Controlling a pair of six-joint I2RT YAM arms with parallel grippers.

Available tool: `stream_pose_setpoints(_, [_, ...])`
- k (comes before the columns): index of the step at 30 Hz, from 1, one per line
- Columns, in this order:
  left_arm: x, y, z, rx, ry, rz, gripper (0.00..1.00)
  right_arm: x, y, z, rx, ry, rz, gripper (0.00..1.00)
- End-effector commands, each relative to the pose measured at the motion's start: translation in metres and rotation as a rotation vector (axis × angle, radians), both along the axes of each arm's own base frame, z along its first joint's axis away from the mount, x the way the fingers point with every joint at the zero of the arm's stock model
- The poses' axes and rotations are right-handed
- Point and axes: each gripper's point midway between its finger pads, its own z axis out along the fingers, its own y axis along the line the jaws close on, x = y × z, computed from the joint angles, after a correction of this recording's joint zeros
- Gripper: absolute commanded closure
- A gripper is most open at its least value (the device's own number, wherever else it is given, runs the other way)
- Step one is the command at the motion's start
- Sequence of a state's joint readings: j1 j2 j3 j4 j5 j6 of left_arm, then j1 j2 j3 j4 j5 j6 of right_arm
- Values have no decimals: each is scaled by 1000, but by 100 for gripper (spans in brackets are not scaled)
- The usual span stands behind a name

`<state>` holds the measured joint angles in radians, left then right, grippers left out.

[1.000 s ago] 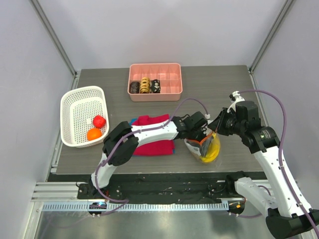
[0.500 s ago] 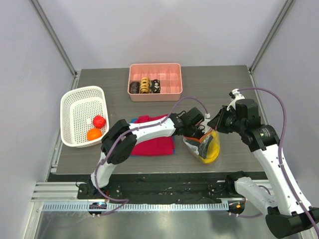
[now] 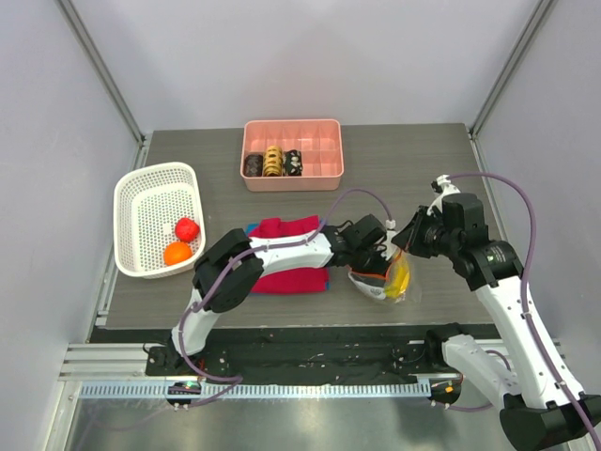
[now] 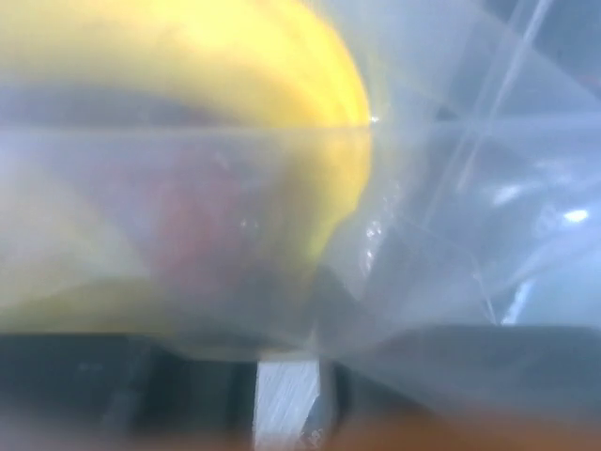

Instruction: Open the zip-top bag and remove the fake food

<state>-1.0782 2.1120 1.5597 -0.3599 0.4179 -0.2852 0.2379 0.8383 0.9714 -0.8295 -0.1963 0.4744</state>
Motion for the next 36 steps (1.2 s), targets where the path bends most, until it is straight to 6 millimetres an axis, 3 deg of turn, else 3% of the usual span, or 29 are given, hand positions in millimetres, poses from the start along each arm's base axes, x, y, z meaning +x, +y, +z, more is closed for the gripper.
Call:
stream_pose_setpoints(1, [11,-9,14,-22,-32,47,84,10,-2,21,22,-104,-23,99])
stream_pose_setpoints(6, [13,-5,36,-34,-12,52,100,8,-7,24,0,-120,-31,99])
stream_pose_setpoints(14, [19,-8,85,-96,106,94,100,-1,-10,23,-32,-154,-1,99])
stream_pose_setpoints(23, [62,-14,154,-221,382,295,100,-8,-12,20,-52,-176,27,99])
stream_pose_setpoints(27, [72,-9,179,-259,505,342,100,-6,-10,24,-80,-184,68,99])
stream_pose_setpoints(31, [91,-7,184,-276,523,458,100,-6,1,30,-54,-209,143,99])
stream_pose_setpoints(33, [96,-12,186,-296,531,487,100,-4,8,44,-16,-236,160,99])
stream_pose_setpoints(36, [97,-14,184,-288,588,489,100,3,1,48,-48,-225,122,99])
